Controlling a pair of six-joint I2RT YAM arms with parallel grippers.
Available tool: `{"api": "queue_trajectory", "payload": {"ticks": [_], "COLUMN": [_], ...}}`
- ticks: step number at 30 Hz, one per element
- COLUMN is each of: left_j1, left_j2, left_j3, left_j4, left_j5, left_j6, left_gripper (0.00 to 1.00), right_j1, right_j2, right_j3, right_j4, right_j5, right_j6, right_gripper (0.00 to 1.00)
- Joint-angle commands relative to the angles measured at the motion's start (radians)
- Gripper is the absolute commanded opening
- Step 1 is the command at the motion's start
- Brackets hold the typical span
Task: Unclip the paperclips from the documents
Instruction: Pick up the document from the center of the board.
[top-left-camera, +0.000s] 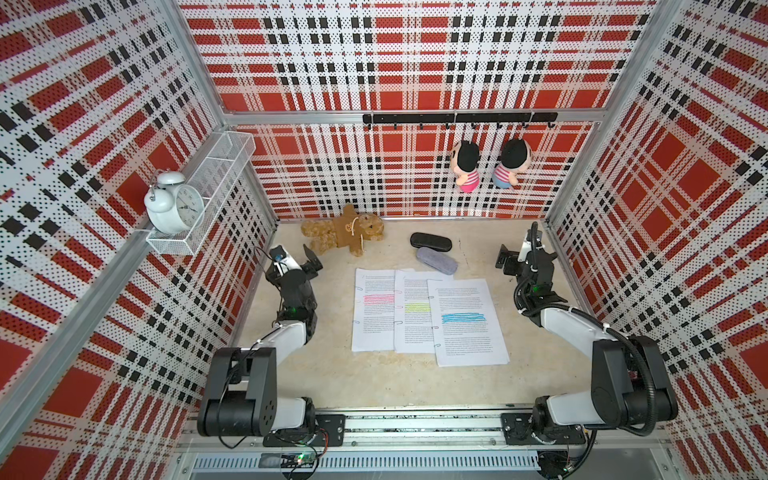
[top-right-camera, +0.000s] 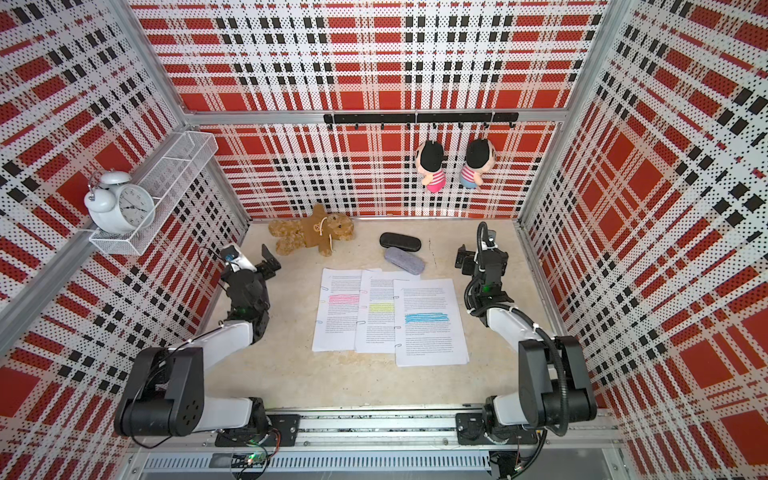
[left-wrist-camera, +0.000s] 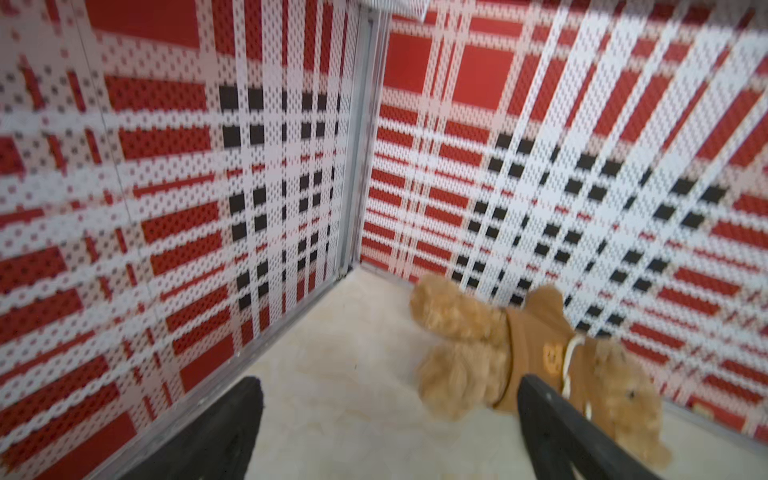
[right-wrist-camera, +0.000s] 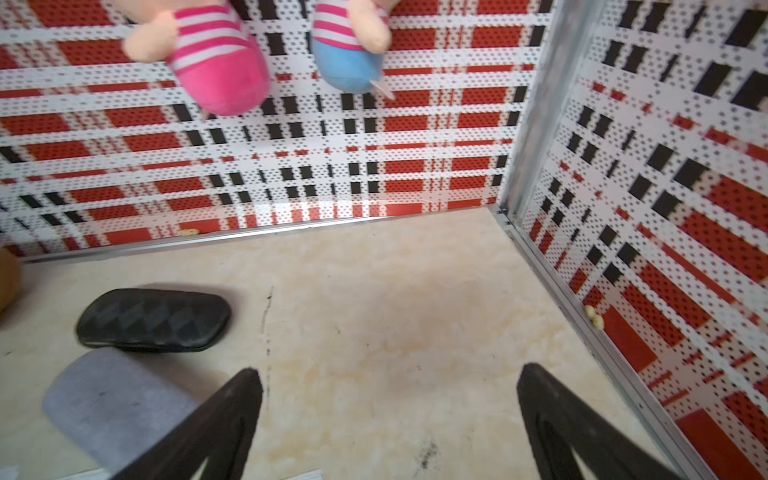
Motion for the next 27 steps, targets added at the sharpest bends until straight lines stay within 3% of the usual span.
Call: {"api": "queue_trajectory", "payload": {"ticks": [1,6,14,19,27], "left_j1": [-0.022,-0.144,-0.401,-0.456,-0.467], "left_j2": [0.013,0.110,0.385,0.487,0.527], "left_j3": [0.168,0.362,0.586,0.637,0.585], "left_j4": [-0.465,-0.685,-0.802,-0.779,-0.747], "left_j5": [0.049,0.188,0.464,0.554,0.569], "left_j6": [-0.120,-0.212,-0.347,-0.432,-0.478], "left_gripper": [0.98,0.98,0.98,0.99,0.99], "right_j1": [0.079,0.154,0.208,0.234,0.235], "right_j2": [0.024,0.122,0.210,0.238,0.253], "right_j3": [0.111,0.293,0.341,0.355,0.320], "right_j4": [-0.338,-0.565,-0.642,-0.689,-0.748], "right_j5": [0.019,-0.114,-0.326,-0.370,-0.394], "right_j6": [0.044,0.153,0.353,0.399,0.399], "right_gripper": [1.00,1.00,1.00,1.00,0.99]}}
